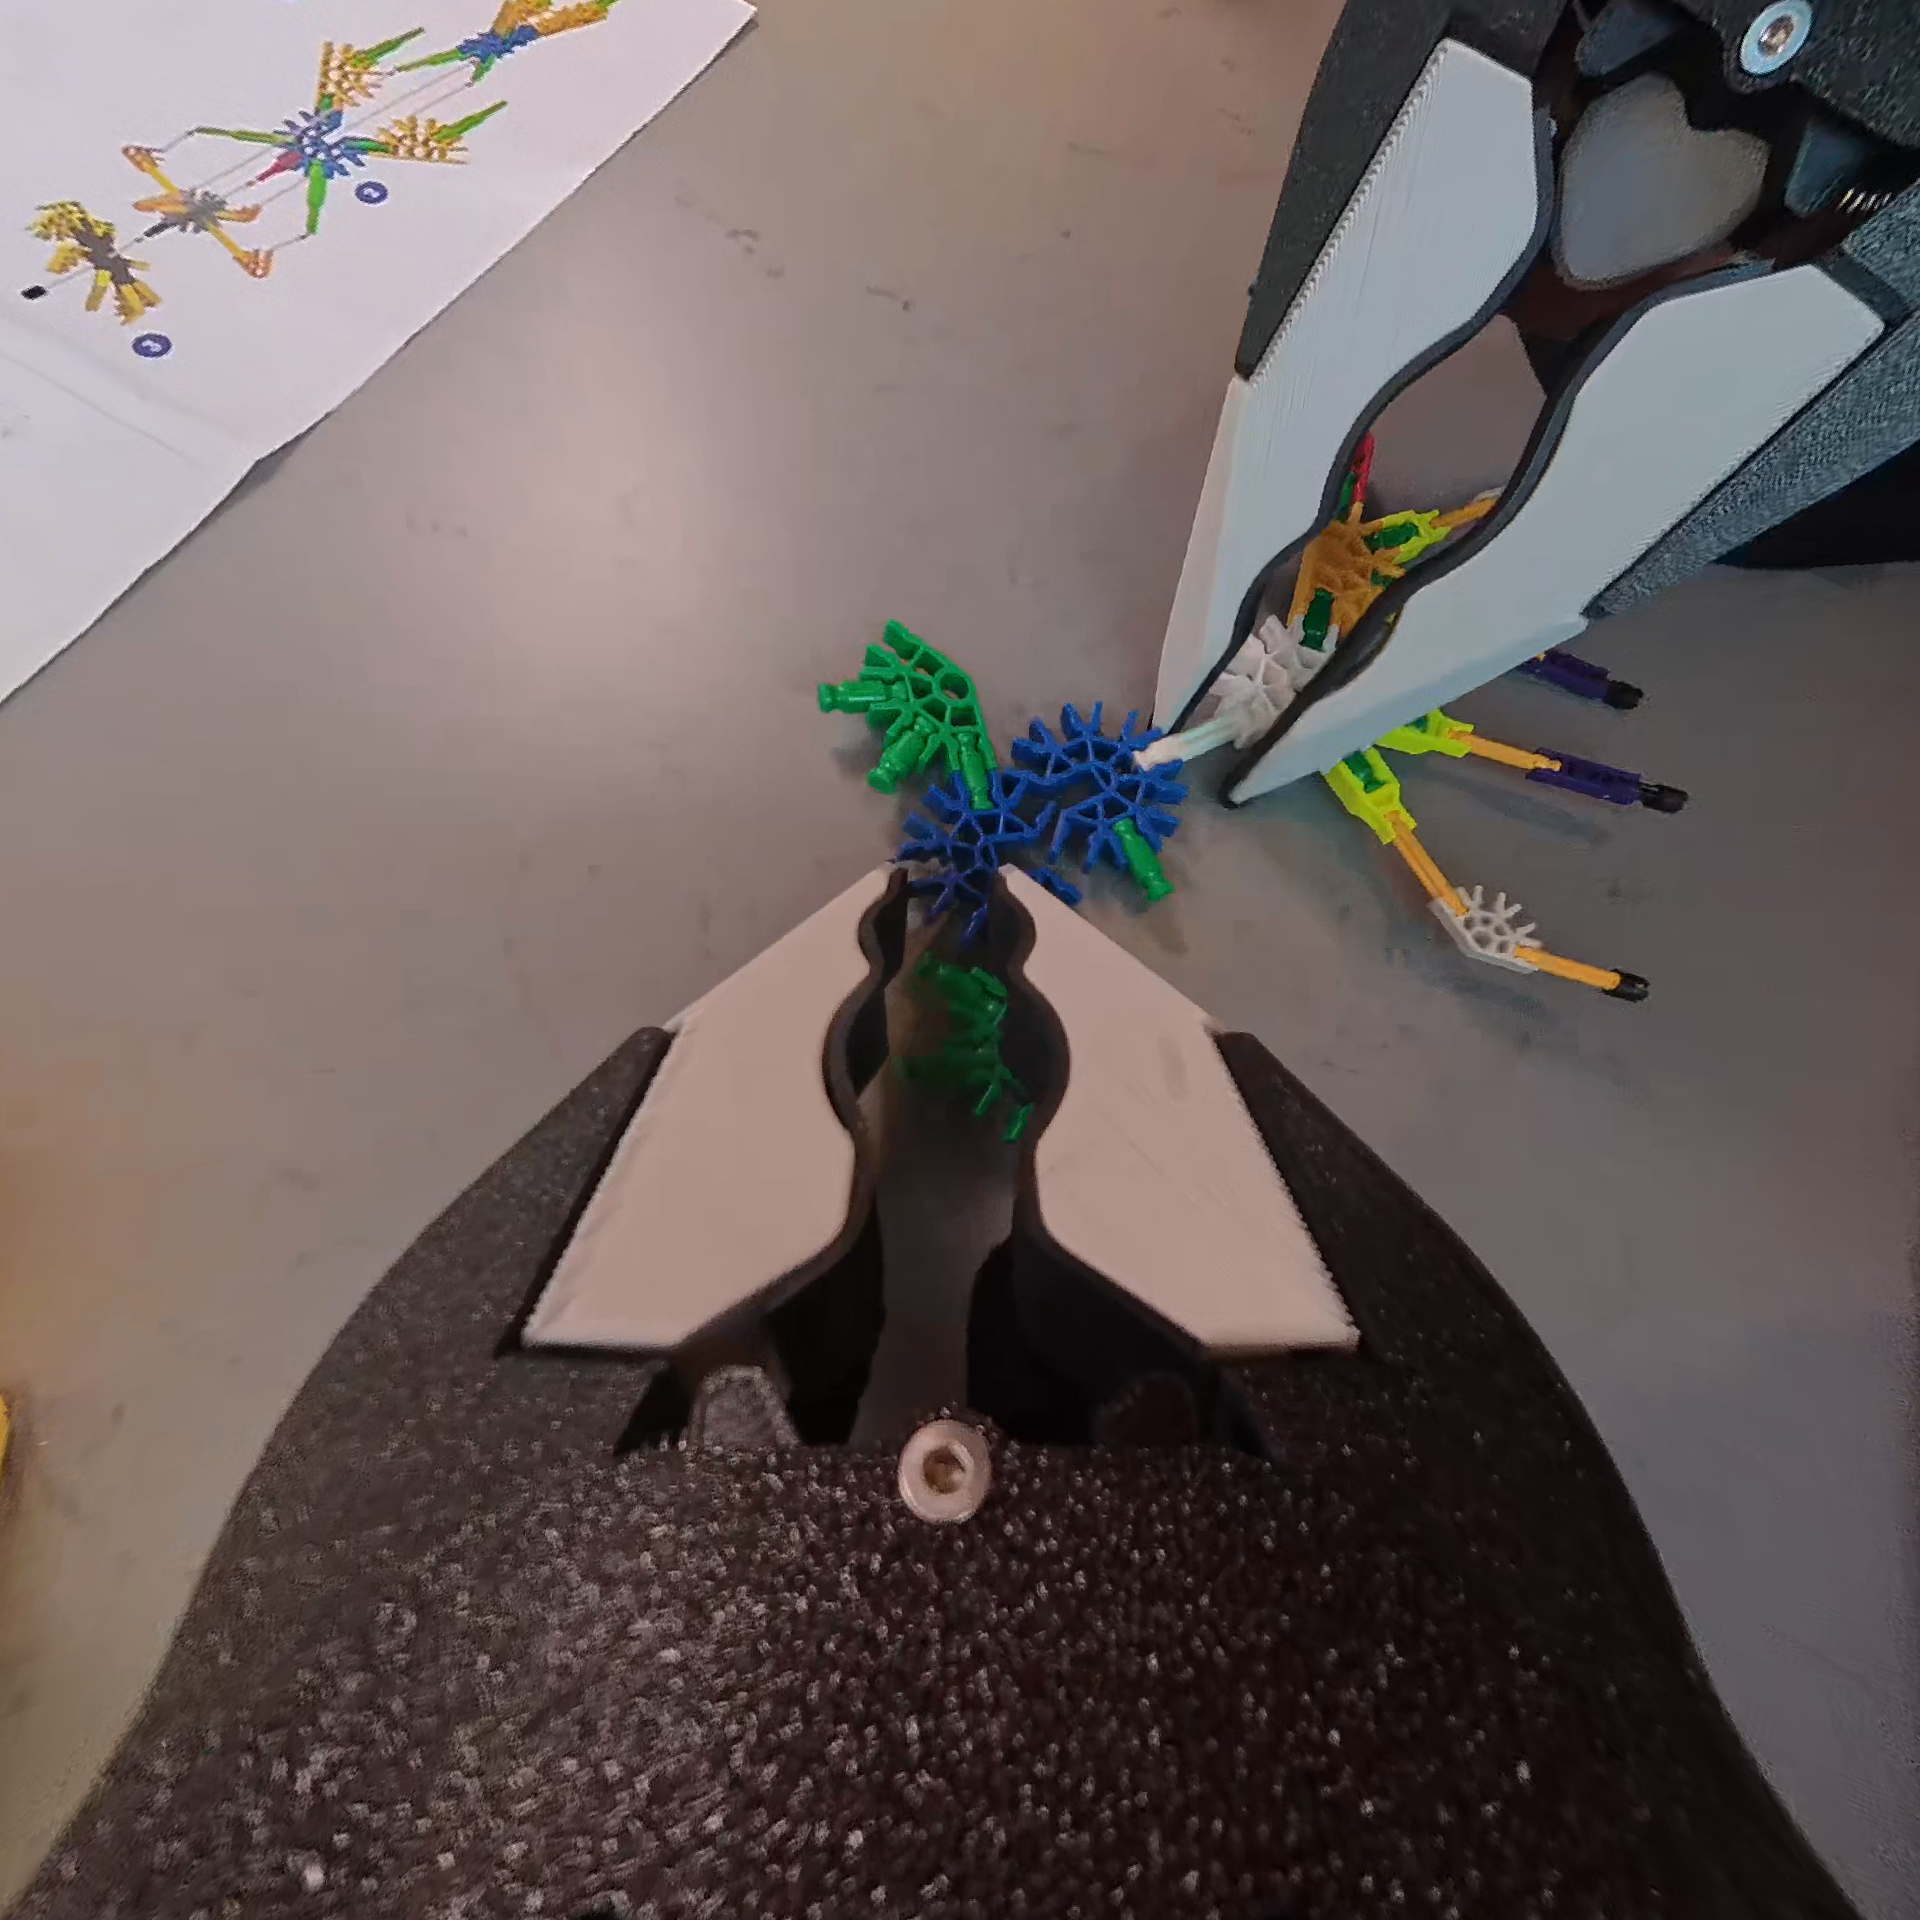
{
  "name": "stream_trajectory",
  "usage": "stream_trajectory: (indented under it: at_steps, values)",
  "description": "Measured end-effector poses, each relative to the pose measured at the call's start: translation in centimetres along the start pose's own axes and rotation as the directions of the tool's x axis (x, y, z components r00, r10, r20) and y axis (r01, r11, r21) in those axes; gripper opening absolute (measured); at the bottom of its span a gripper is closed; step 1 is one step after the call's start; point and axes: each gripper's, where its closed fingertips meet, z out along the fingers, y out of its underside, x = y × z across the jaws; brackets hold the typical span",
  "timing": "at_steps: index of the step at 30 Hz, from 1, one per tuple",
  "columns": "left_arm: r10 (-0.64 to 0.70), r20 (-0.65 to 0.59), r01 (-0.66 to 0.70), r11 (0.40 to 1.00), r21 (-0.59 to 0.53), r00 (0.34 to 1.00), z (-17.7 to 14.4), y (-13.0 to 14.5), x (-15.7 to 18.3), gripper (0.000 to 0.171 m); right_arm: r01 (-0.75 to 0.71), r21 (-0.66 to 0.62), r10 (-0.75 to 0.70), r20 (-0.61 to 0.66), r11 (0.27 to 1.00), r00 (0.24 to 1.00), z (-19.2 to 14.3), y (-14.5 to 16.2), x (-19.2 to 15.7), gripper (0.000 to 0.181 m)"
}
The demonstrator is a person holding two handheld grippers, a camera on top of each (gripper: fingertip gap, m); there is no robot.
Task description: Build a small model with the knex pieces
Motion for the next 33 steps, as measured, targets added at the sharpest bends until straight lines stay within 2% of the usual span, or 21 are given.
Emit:
stream_trajectory:
  at_steps: [1, 3, 6, 8, 9, 11, 14, 18, 21, 23, 27, 33]
  values:
    - [-0.015, -0.006, 0.015, 1.0, 0.021, 1.0, -0.3, -0.2, 0.0, 0.009, 0.015, 0.011, -0.015, 0.008, 1.0, 1.0, 0.0, 0.0, 0.0, 0.007]
    - [-0.052, -0.045, 0.055, 0.997, 0.062, 0.998, -0.8, -0.8, 0.3, 0.0, 0.07, 0.031, -0.071, 0.038, 0.997, 0.997, -0.1, 0.1, -0.3, 0.006]
    - [-0.113, -0.139, 0.12, 0.992, 0.047, 0.984, -1.1, -0.5, 1.2, 0.0, 0.094, 0.065, -0.1, 0.092, 0.993, 0.991, -0.4, 0.4, -0.7, 0.006]
    - [-0.123, -0.147, 0.131, 0.99, 0.05, 0.982, -1.1, -0.3, 1.1, 0.0, 0.118, 0.072, -0.126, 0.117, 0.99, 0.985, -0.6, 0.8, -0.9, 0.005]
    - [-0.121, -0.137, 0.128, 0.991, 0.042, 0.983, -1.1, -0.2, 0.9, 0.005, 0.131, 0.067, -0.138, 0.114, 0.989, 0.984, -0.7, 1.0, -0.8, 0.006]
    - [-0.092, -0.106, 0.093, 0.996, 0.004, 0.99, -0.9, 0.2, 0.5, 0.025, 0.134, 0.065, -0.141, 0.121, 0.989, 0.983, -0.7, 1.1, -1.0, 0.005]
    - [-0.007, -0.064, 0.002, 0.996, -0.086, 0.998, -0.3, 1.0, 0.4, 0.037, 0.134, 0.063, -0.141, 0.122, 0.989, 0.983, -0.7, 1.1, -0.9, 0.006]
    - [0.053, -0.08, -0.067, 0.98, -0.189, 0.995, 0.1, 1.2, 1.7, 0.028, 0.13, 0.073, -0.138, 0.116, 0.989, 0.984, -0.7, 1.0, -0.9, 0.006]
    - [0.067, -0.09, -0.086, 0.973, -0.216, 0.994, 0.6, 0.9, 2.5, 0.024, 0.129, 0.085, -0.138, 0.112, 0.988, 0.984, -0.7, 1.1, -0.7, 0.006]
    - [0.09, -0.077, -0.103, 0.976, -0.19, 0.993, 0.7, 0.6, 2.4, 0.023, 0.126, 0.099, -0.138, 0.117, 0.987, 0.983, -0.9, 1.2, -0.5, 0.005]
    - [-0.005, -0.114, -0.004, 0.997, -0.076, 0.993, 0.3, 0.1, 2.0, 0.008, 0.065, 0.18, -0.093, 0.148, 0.982, 0.985, -2.0, 0.7, 0.2, 0.005]
    - [-0.032, -0.104, 0.039, 0.997, 0.063, 0.994, -1.3, -1.4, 1.4, 0.0, 0.023, 0.213, -0.063, 0.181, 0.977, 0.981, -2.6, 0.6, 0.3, 0.005]
